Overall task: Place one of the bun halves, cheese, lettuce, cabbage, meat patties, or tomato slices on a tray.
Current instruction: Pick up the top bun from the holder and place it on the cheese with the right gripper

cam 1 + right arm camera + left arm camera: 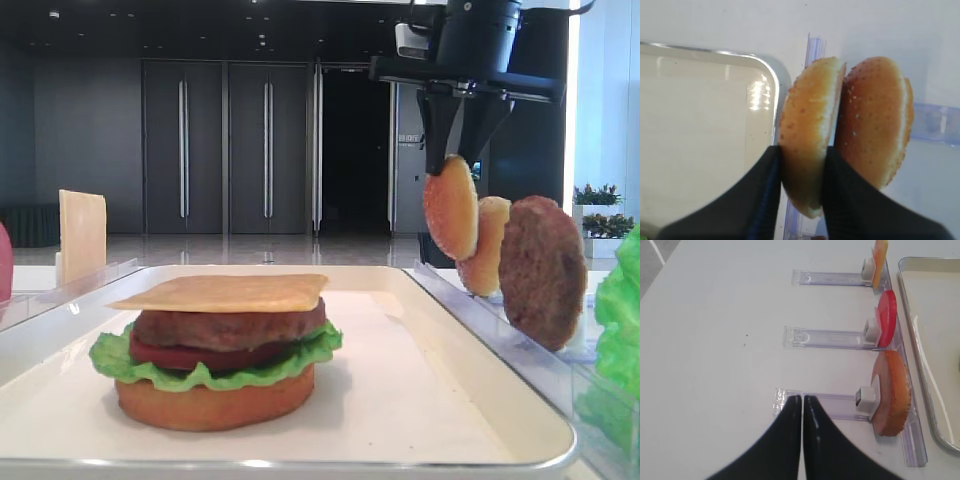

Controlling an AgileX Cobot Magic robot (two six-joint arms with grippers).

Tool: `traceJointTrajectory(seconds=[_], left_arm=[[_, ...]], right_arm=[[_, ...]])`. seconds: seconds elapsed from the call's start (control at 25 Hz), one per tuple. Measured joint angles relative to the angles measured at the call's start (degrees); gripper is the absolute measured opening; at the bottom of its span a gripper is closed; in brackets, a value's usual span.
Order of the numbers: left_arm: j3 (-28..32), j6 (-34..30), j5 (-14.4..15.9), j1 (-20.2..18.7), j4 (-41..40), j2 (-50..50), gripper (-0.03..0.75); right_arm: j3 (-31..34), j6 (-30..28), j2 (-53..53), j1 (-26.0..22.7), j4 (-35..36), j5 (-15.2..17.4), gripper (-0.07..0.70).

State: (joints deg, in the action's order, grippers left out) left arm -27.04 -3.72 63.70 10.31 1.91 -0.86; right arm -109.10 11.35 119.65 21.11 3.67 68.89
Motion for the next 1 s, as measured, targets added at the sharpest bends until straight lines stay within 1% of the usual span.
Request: traceJointTrajectory(seconds=[0.16,0.48,0.84,1.0], left_arm=[[0.0,0.0,0.0,0.0,0.0,0.0,0.0],[0.0,0.0,0.0,0.0,0.0,0.0,0.0],[0.0,0.0,0.0,0.0,0.0,0.0,0.0],[0.0,0.0,0.0,0.0,0.0,0.0,0.0]], right_arm=[[0.0,0.04,-1.36,0.0,0.07,0.47,0.209],[0.0,0.07,-4.09,0.0,2.4,1.22,0.199],[0.0,0.01,-8.47,-0.1,4.2,1.23,0.198],[0.0,-0.68,-11.07,-0.1,8.33,1.28,0.198]])
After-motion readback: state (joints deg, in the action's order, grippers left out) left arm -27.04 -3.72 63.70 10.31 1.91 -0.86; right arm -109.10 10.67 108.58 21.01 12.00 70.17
